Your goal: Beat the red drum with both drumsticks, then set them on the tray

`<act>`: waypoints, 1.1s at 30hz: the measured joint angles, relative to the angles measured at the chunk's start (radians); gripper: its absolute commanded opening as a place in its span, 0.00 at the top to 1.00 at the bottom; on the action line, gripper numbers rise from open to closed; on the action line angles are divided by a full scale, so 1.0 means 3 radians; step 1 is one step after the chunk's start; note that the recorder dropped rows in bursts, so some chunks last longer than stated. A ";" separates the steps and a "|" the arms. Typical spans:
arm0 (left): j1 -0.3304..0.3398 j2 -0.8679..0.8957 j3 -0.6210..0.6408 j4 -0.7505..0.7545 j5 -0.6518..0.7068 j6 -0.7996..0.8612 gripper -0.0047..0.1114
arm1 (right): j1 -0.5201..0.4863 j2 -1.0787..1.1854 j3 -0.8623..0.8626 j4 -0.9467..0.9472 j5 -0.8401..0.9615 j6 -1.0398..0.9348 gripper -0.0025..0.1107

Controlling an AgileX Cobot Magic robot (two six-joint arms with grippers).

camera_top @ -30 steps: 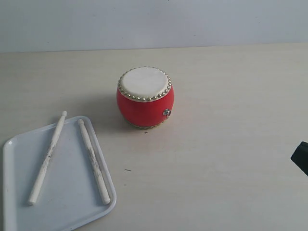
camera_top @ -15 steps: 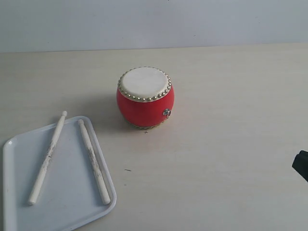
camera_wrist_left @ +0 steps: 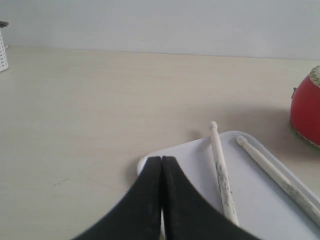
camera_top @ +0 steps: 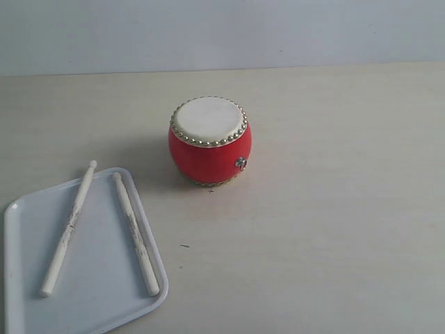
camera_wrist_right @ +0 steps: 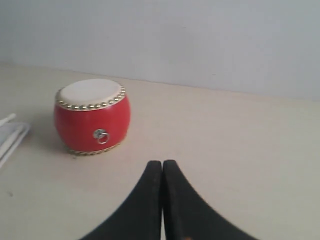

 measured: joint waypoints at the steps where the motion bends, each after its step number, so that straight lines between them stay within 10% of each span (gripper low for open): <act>1: 0.0000 0.0000 0.0000 0.0000 0.0000 0.0000 0.96 | -0.0122 0.0000 0.0000 0.0000 0.0000 0.0000 0.98; 9: 0.0000 0.0000 0.0000 0.0000 0.0000 0.0000 0.96 | -0.0777 0.0000 0.0000 0.0000 0.0019 0.0000 0.98; 33: 0.0000 0.0000 0.0000 0.0000 0.0000 0.0000 0.96 | -0.0801 0.0000 0.0000 0.0000 0.0025 0.0000 0.98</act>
